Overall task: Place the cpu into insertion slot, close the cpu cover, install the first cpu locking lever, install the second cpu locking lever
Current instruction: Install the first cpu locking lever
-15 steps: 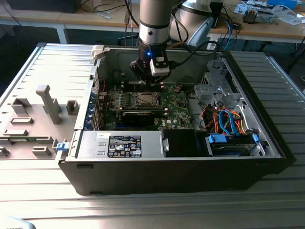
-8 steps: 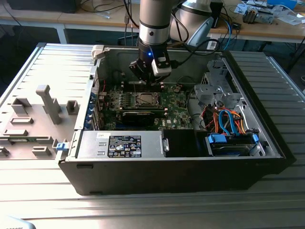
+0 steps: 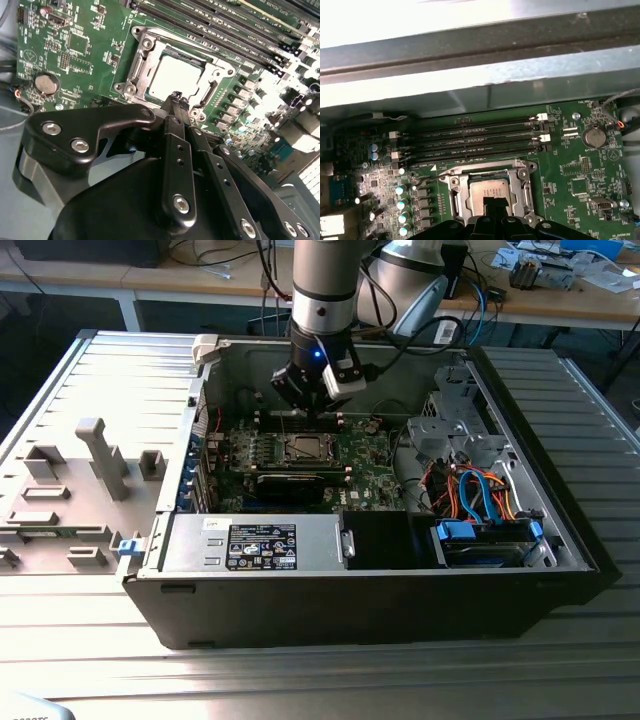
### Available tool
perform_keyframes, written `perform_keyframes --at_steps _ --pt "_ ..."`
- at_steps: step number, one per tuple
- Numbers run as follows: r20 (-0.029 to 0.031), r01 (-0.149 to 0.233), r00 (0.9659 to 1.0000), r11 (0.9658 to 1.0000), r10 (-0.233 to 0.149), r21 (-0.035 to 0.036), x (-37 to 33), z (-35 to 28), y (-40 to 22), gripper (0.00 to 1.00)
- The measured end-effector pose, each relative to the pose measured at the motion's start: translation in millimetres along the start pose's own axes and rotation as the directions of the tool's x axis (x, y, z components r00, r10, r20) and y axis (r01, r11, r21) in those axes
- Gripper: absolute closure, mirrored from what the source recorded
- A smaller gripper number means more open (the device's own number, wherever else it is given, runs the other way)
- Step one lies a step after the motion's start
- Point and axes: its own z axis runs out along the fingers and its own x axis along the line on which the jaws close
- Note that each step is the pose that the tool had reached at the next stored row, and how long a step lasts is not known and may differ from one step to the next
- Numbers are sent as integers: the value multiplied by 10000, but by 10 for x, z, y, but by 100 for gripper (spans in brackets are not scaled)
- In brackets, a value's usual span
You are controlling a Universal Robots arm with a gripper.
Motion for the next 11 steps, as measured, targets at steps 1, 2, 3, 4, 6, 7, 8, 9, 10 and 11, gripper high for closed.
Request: perform_keyframes --at_steps 1,2,3,4,6,7,8,9,10,11 --pt "-2 99 10000 10000 -99 2 0 0 0 89" --pt "-6 241 9997 9997 -241 5 0 0 0 89" --pt "-10 434 9991 9991 -434 6 0 1 0 89" --pt "-15 602 9982 9982 -602 9 0 1 0 89" --pt "-21 822 9966 9966 -822 5 0 1 0 89" --pt "-23 894 9960 9960 -894 3 0 2 0 89" --pt "-24 972 9953 9953 -972 2 0 2 0 89" --pt "-25 1023 9948 9948 -1023 3 0 2 0 89" --pt "-30 1166 9932 9932 -1166 6 0 2 0 89" --pt "-32 1258 9921 9921 -1258 7 0 2 0 89"
